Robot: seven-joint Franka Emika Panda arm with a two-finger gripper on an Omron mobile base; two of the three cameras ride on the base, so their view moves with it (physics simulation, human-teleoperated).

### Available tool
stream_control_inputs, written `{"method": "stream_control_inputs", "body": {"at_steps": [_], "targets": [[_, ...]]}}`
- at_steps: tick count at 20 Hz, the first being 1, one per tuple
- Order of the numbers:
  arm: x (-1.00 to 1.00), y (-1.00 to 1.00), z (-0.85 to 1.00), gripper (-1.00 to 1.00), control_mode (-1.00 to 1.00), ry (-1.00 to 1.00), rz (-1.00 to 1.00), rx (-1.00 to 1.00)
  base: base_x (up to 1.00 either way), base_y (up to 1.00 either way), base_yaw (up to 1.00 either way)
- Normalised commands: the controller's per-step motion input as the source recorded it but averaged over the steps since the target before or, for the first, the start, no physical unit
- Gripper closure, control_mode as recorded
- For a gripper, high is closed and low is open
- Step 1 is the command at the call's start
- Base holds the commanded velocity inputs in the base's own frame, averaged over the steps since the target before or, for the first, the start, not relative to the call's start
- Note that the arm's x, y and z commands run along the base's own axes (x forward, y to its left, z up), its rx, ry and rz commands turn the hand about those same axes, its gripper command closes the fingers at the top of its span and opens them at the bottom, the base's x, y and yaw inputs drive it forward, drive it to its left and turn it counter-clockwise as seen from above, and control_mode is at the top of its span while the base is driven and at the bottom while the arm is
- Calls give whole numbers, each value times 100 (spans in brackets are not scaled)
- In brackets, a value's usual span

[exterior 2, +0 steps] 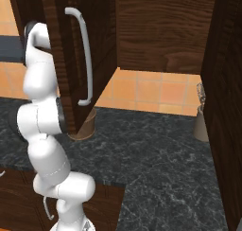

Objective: Open the cabinet, pick up the bread from the cabinet and place it in the basket. Then move the basket to the dining counter.

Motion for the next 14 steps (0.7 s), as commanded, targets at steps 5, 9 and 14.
{"method": "stream_control_inputs", "body": {"at_steps": [5, 9, 14], "targets": [[25, 0, 0, -100, -100, 0, 0, -3, 0, 0, 0], [18, 8, -4, -100, -100, 0, 0, -2, 0, 0, 0], [23, 16, -3, -100, -100, 0, 0, -1, 0, 0, 0]]}}
